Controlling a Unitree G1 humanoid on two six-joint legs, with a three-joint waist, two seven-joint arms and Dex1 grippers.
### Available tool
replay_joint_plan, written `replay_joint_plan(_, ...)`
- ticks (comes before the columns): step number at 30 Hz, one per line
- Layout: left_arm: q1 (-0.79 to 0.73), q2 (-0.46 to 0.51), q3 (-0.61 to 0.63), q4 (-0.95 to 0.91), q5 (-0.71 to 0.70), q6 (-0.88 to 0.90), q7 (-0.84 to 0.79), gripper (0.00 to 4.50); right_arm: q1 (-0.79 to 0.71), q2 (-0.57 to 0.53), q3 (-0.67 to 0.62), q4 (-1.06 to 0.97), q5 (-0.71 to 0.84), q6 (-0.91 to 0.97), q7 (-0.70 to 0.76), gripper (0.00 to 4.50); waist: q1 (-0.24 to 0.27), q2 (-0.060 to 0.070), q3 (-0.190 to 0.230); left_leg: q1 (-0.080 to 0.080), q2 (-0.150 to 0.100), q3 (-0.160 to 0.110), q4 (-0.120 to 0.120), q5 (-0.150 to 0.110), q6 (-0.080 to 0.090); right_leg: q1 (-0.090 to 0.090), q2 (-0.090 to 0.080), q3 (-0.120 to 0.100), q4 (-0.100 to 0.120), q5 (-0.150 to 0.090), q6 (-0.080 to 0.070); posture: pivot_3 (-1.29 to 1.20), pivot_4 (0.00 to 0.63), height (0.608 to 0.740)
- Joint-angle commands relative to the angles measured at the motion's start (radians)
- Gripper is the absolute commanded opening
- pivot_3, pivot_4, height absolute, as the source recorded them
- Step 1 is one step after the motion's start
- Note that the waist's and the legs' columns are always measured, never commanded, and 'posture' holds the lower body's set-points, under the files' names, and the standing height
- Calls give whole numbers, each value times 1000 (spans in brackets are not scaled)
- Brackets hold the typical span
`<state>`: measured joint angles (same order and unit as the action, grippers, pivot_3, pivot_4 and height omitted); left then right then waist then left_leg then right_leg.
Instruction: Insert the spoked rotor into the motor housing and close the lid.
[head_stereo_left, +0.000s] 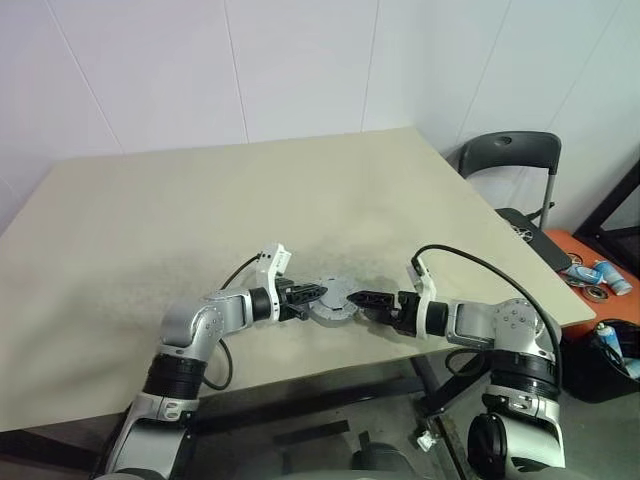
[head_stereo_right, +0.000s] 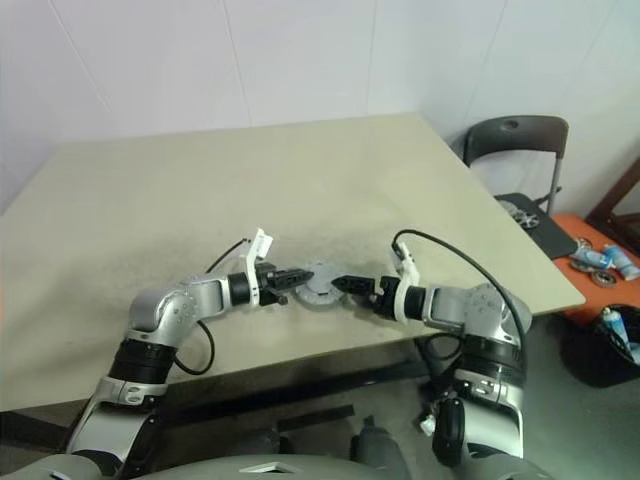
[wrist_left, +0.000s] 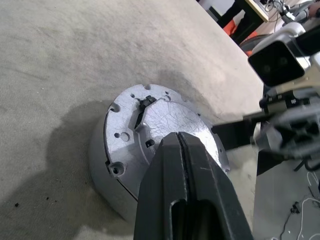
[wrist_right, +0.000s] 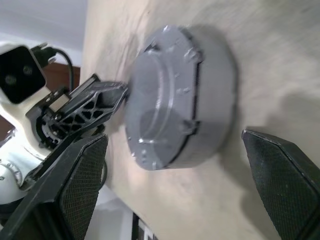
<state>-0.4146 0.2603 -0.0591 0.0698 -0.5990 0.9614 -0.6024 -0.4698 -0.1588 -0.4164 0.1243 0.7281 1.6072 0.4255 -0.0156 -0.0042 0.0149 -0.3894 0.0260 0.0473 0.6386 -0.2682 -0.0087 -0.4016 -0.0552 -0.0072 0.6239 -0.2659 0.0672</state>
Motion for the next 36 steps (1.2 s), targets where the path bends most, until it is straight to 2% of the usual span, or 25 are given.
replay_joint_plan(1,37,0,-27,48,51,22,40,0,-63,49,0,25,7,-11,-14,4486,-2,0,0,0,0,0,1,0,0,0,0,0,2,0,0,0,0,740)
replay_joint_plan(7,59,1,-15,28,49,22,55,0,-99,100,-12,73,-7,-54,-37,4486,-12,-1,1,1,3,-1,8,0,0,0,5,3,6,0,-1,0,0,740)
replay_joint_plan(15,55,-1,-10,37,52,17,60,0,-156,143,-105,160,2,-168,-85,4486,-27,1,2,2,4,-3,9,0,0,0,8,3,7,2,-3,0,0,740)
replay_joint_plan(22,19,9,-8,70,56,15,46,0,-122,193,-97,137,17,-175,-106,4486,-29,1,2,-1,4,-2,8,0,0,-2,8,4,7,3,-1,0,0,740)
replay_joint_plan(29,8,16,-9,76,59,17,37,0,-107,192,-93,114,39,-138,-91,4486,-32,2,3,0,5,-2,7,0,0,-4,10,5,7,4,0,0,0,740)
replay_joint_plan(32,13,11,-6,66,60,20,41,0,-98,186,-88,114,33,-135,-91,3863,-32,2,3,0,5,-2,6,0,0,-4,10,5,7,4,0,0,0,740)
replay_joint_plan(36,28,3,-3,48,63,23,51,0,-91,193,-78,105,43,-124,-81,2711,-33,2,3,0,5,-2,6,0,0,-4,10,5,7,4,0,0,0,740)
